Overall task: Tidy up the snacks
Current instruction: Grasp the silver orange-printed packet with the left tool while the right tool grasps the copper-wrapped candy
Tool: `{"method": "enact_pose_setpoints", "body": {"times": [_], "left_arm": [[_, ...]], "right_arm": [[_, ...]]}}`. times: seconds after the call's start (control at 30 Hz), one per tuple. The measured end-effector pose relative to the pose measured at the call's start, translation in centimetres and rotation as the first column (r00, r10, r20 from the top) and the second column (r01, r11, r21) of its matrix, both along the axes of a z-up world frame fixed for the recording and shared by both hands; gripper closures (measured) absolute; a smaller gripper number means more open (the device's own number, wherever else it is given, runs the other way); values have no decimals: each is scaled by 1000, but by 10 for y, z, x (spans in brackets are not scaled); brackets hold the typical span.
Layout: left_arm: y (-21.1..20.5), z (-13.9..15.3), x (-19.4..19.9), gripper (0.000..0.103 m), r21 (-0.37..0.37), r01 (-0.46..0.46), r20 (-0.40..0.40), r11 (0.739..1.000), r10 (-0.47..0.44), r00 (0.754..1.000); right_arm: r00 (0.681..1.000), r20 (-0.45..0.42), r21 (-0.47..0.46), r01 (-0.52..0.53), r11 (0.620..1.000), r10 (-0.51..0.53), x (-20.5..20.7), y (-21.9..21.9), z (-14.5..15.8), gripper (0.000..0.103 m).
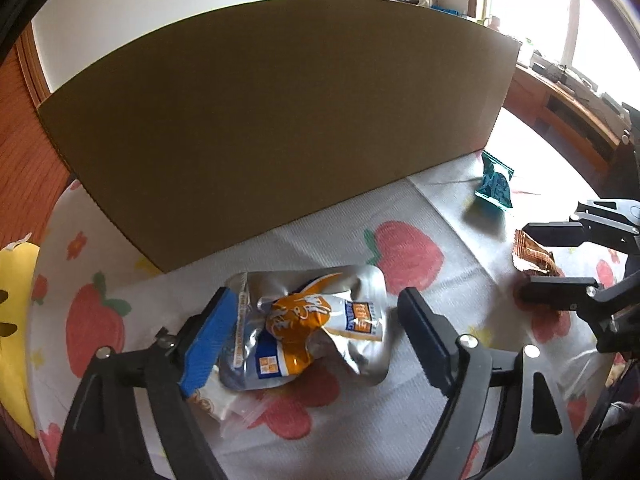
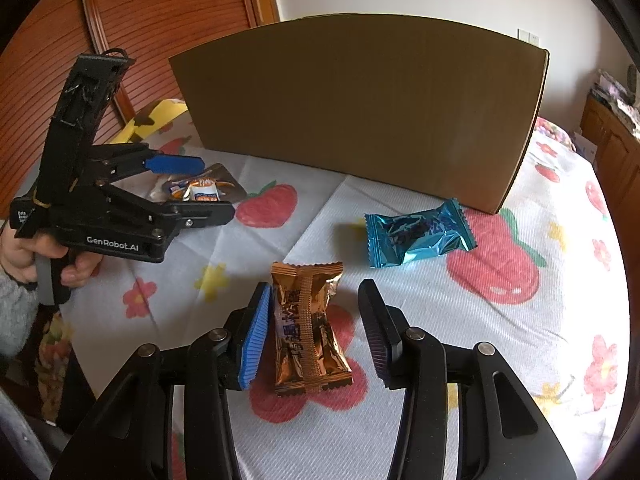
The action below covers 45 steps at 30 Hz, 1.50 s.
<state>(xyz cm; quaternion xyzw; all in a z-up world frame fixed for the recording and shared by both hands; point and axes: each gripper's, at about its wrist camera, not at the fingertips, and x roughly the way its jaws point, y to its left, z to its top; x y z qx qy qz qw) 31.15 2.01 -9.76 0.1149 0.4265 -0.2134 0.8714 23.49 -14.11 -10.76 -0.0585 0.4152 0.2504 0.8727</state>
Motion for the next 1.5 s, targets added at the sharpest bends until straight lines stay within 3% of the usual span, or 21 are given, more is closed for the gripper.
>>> {"method": "enact_pose_setpoints", "body": {"times": [0.2,0.57,0.7,0.93,1.5], "left_arm": [[8,-3,0,9,-23,-24,-25,999,24,999],[13,-2,3,8,-26,-44,-27,999,44,999],[17,0,2,19,-34,-60,-16,998,60,998],[17,2,-13,23,-10,-57,11,998,57,998],[36,24,-41,22,-108,-102,105,989,113,988]], "right_arm": [[1000,-1,1,0,1000,0,0,0,0,57],[1000,-3,5,0,1000,0,0,0,0,57],[1000,-5,8,-1,1000,1,1,-1,0,57],[1000,-5,9,0,1000,0,1,-1,0,57],[1000,-1,-4,0,1000,0,0,1,0,57]]}}
